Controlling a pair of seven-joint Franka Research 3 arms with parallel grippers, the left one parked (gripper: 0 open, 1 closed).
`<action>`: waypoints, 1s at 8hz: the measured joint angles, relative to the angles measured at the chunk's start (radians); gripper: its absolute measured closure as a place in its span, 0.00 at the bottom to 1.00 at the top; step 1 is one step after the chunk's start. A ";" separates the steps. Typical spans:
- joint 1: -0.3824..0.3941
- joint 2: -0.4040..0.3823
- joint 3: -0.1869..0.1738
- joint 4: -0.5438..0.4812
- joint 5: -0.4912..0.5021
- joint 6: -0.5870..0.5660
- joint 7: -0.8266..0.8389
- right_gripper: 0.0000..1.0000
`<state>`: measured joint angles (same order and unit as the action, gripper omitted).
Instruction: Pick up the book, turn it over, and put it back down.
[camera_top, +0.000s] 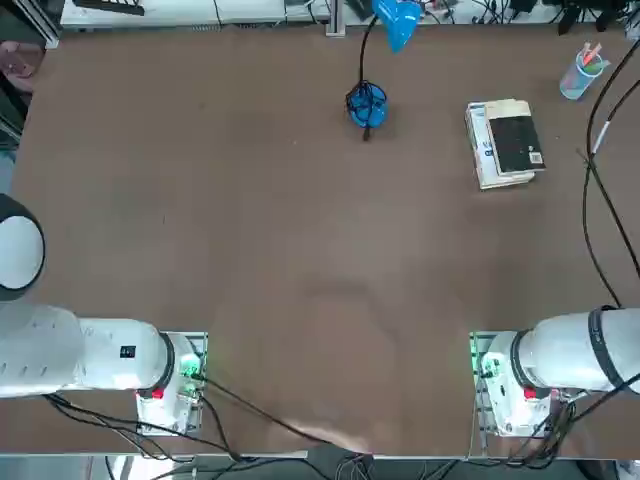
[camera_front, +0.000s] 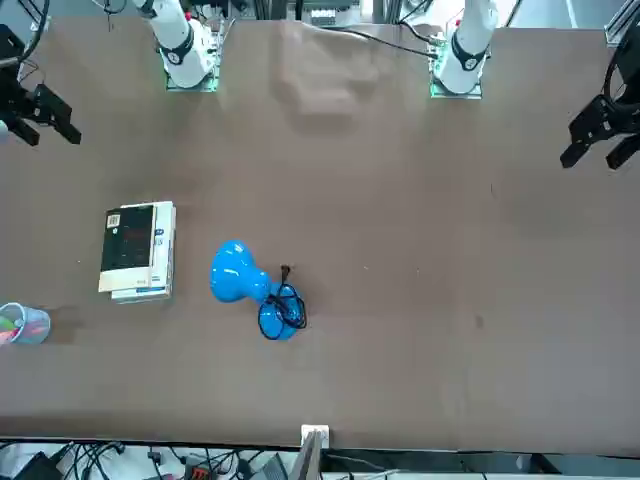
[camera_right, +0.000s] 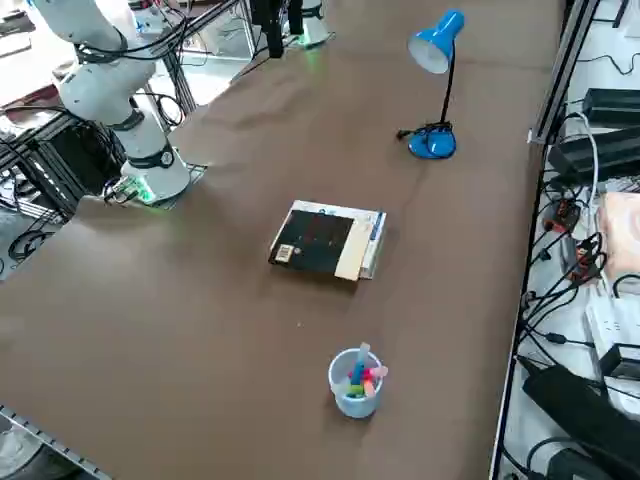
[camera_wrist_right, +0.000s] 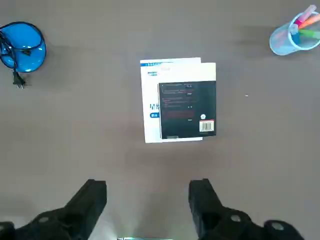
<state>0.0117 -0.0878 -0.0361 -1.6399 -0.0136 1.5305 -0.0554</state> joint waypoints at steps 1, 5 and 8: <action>0.000 0.000 0.000 0.000 0.000 0.000 0.000 0.00; 0.000 0.002 0.000 0.002 0.000 0.005 0.000 0.00; -0.020 0.058 -0.016 0.001 0.014 0.090 0.000 0.00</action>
<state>-0.0081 -0.0295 -0.0518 -1.6387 0.0007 1.6203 -0.0553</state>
